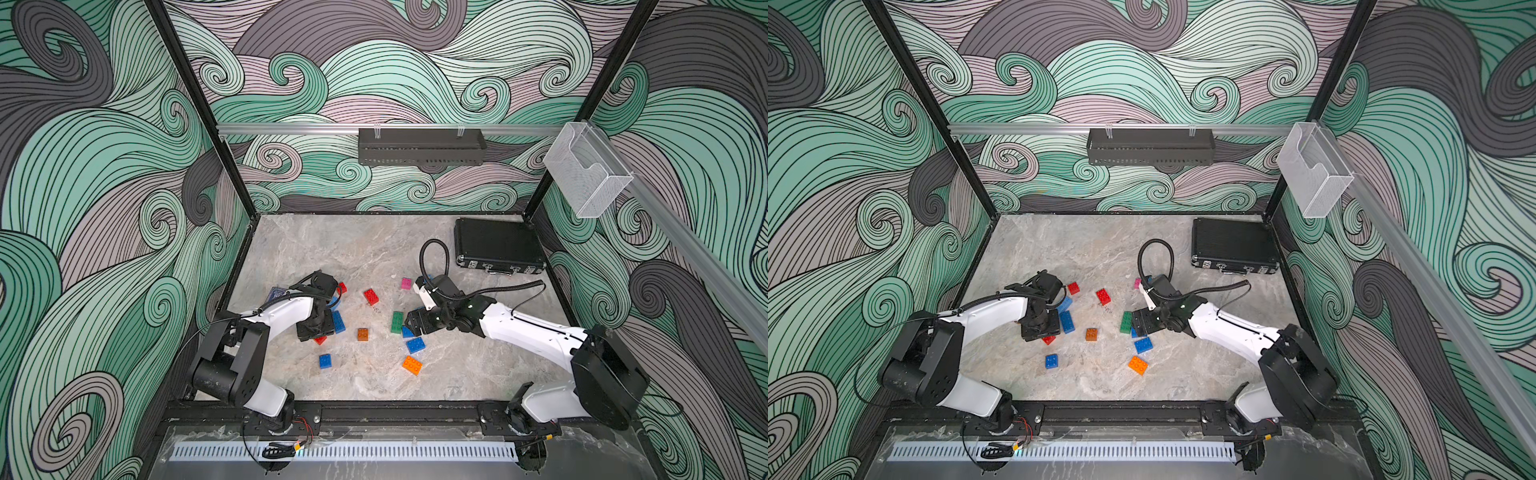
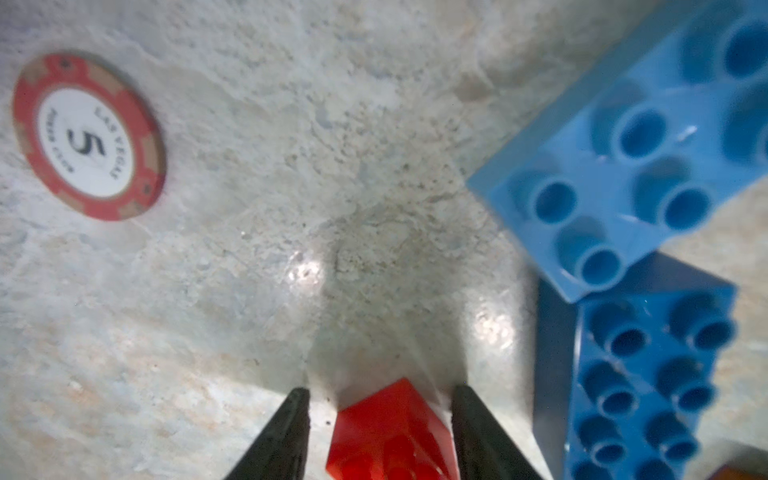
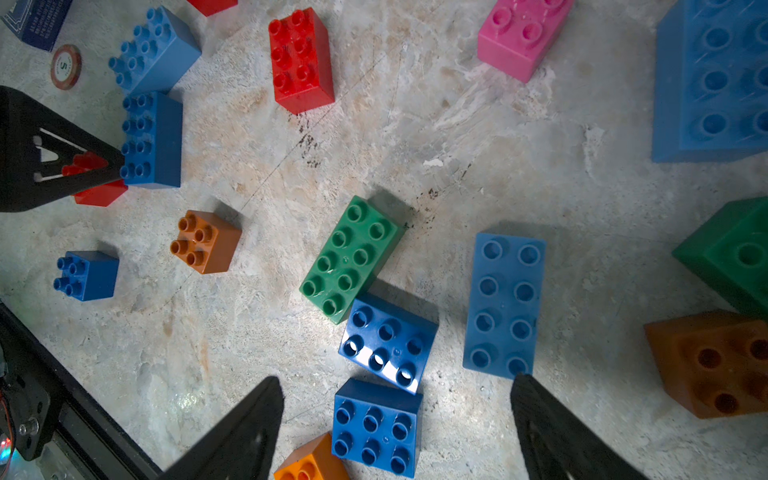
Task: Assemble a heart with lego
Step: Pick up the lego brick from the center of the board.
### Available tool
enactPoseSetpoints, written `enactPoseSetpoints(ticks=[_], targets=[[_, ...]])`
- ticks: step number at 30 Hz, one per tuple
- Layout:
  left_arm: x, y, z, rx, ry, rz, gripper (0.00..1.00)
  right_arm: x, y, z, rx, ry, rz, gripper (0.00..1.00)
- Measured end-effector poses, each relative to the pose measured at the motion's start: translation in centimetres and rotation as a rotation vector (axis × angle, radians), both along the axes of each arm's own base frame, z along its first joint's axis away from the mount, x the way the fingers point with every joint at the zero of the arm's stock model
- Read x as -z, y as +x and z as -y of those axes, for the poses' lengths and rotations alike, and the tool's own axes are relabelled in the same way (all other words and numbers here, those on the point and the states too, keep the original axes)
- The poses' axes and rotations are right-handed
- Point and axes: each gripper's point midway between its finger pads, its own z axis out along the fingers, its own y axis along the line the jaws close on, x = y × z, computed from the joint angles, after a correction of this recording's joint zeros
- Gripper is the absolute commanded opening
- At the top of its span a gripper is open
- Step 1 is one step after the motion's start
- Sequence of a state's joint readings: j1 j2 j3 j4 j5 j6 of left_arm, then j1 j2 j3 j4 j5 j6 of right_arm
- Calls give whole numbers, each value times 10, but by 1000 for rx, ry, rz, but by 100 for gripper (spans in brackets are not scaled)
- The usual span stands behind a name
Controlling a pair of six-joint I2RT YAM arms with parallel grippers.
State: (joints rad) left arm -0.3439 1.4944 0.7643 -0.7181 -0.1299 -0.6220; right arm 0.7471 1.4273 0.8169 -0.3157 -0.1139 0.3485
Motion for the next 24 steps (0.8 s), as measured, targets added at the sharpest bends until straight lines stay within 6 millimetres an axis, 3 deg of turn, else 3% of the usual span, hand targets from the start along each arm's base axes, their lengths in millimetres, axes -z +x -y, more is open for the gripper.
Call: enactPoseSetpoints(ticks=[11,24], targets=[[1,-8,4,-8,-1,-19,55,1,0,0,0,-2,0,88],[3,-11,13,-51,-38,-22,14,10,0,0,0,-20,-19,87]])
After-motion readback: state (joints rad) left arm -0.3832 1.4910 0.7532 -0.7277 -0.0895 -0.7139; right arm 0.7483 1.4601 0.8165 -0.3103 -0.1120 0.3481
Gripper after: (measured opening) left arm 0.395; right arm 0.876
